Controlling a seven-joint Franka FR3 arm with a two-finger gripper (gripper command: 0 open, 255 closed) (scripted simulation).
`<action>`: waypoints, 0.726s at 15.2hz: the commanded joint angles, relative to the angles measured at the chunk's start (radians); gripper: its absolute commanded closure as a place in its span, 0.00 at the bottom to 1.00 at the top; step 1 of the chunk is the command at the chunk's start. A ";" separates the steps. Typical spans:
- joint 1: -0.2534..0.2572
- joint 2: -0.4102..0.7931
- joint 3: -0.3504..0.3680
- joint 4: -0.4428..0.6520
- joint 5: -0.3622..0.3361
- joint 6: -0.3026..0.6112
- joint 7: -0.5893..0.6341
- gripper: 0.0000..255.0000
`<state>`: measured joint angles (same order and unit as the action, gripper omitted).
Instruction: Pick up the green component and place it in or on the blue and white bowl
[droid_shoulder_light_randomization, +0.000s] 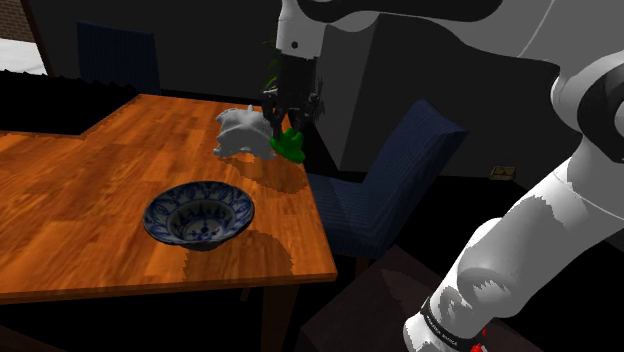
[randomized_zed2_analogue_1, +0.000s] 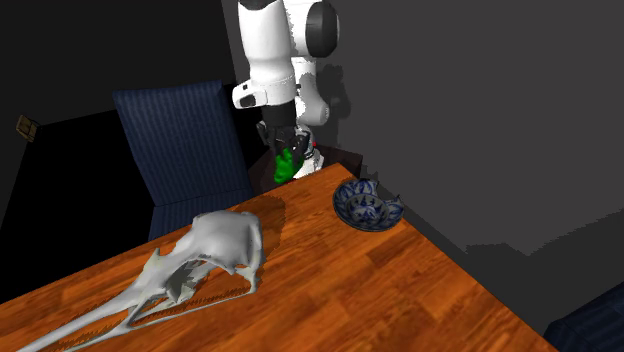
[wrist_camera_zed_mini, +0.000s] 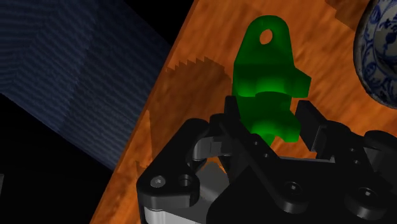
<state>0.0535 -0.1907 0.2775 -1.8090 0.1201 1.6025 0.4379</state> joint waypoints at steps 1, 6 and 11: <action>0.010 0.012 0.016 0.024 0.000 -0.009 0.028 1.00; 0.060 0.078 0.095 0.099 -0.008 -0.010 0.160 1.00; 0.119 0.176 0.171 0.209 -0.042 -0.017 0.300 1.00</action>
<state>0.1603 -0.0358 0.4338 -1.6190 0.0862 1.5821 0.7080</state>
